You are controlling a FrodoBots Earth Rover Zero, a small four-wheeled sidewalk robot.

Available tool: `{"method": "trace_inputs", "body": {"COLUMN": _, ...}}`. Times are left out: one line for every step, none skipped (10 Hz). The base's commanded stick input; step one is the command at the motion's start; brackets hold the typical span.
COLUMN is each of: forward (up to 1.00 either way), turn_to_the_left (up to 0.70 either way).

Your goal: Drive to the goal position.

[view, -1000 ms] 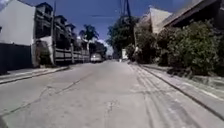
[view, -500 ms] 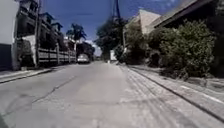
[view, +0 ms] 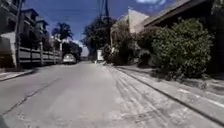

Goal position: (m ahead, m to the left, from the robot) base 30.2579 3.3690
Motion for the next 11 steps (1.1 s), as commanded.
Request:
{"method": "trace_inputs", "body": {"forward": 0.85, "turn_to_the_left": 0.06}}
{"method": "trace_inputs", "body": {"forward": 0.85, "turn_to_the_left": 0.02}}
{"method": "trace_inputs", "body": {"forward": 0.85, "turn_to_the_left": 0.01}}
{"method": "trace_inputs", "body": {"forward": 0.85, "turn_to_the_left": 0.03}}
{"method": "trace_inputs", "body": {"forward": 0.85, "turn_to_the_left": 0.0}}
{"method": "trace_inputs", "body": {"forward": 0.85, "turn_to_the_left": 0.01}}
{"method": "trace_inputs", "body": {"forward": 0.85, "turn_to_the_left": 0.04}}
{"method": "trace_inputs", "body": {"forward": 0.85, "turn_to_the_left": 0.07}}
{"method": "trace_inputs", "body": {"forward": 0.85, "turn_to_the_left": 0.02}}
{"method": "trace_inputs", "body": {"forward": 0.85, "turn_to_the_left": 0.0}}
{"method": "trace_inputs", "body": {"forward": 0.85, "turn_to_the_left": 0.1}}
